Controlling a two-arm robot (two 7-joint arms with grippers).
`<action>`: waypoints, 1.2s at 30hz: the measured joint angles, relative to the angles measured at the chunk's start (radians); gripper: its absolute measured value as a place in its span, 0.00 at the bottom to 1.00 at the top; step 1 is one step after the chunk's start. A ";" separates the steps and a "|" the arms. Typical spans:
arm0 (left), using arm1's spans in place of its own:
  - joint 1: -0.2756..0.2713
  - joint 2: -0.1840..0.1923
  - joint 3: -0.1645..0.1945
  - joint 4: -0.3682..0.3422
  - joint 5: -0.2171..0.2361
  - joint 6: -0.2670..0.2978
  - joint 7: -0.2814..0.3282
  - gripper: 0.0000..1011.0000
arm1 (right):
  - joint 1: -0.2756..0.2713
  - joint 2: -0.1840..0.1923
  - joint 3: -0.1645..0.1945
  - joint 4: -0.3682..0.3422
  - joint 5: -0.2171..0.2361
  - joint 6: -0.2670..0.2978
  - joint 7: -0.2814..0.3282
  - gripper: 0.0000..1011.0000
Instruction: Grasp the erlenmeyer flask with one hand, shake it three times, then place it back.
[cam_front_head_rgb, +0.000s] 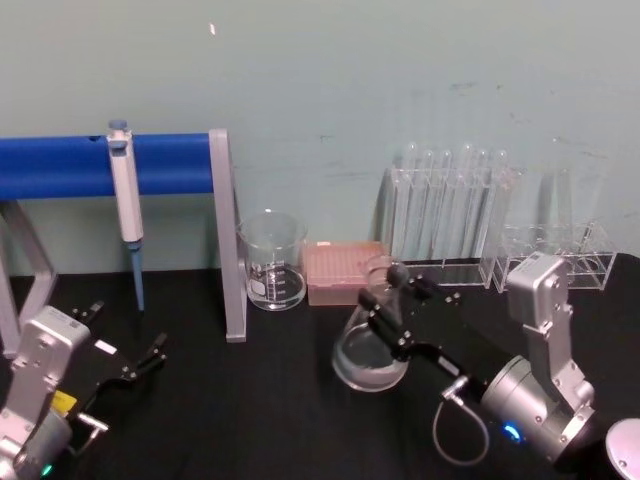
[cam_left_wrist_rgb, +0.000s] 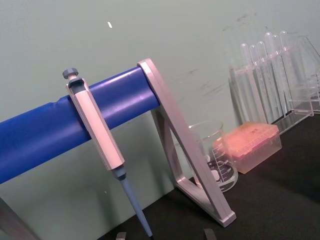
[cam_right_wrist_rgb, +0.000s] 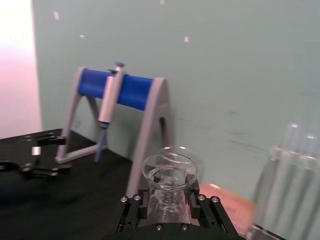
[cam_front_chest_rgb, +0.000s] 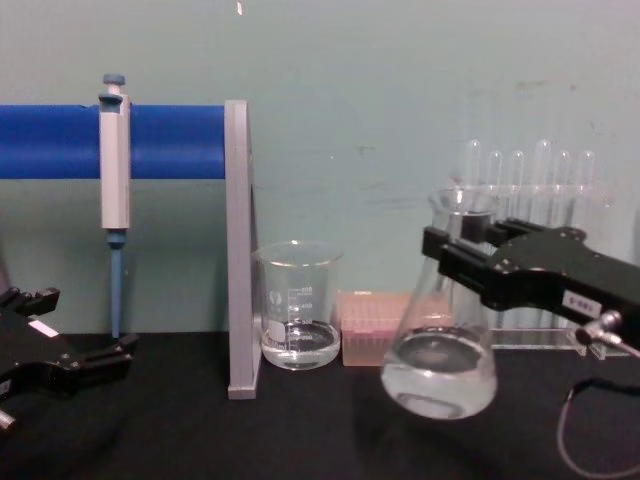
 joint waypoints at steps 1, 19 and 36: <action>0.000 0.000 0.000 0.000 0.000 0.000 0.000 0.99 | 0.001 0.002 -0.004 0.000 0.002 -0.001 0.007 0.45; 0.000 0.000 0.000 0.000 0.000 0.000 0.000 0.99 | 0.025 0.053 -0.100 -0.003 0.059 -0.035 0.133 0.45; 0.000 0.000 0.000 0.000 0.000 0.000 0.000 0.99 | 0.001 0.026 -0.067 -0.009 0.016 -0.060 -0.010 0.45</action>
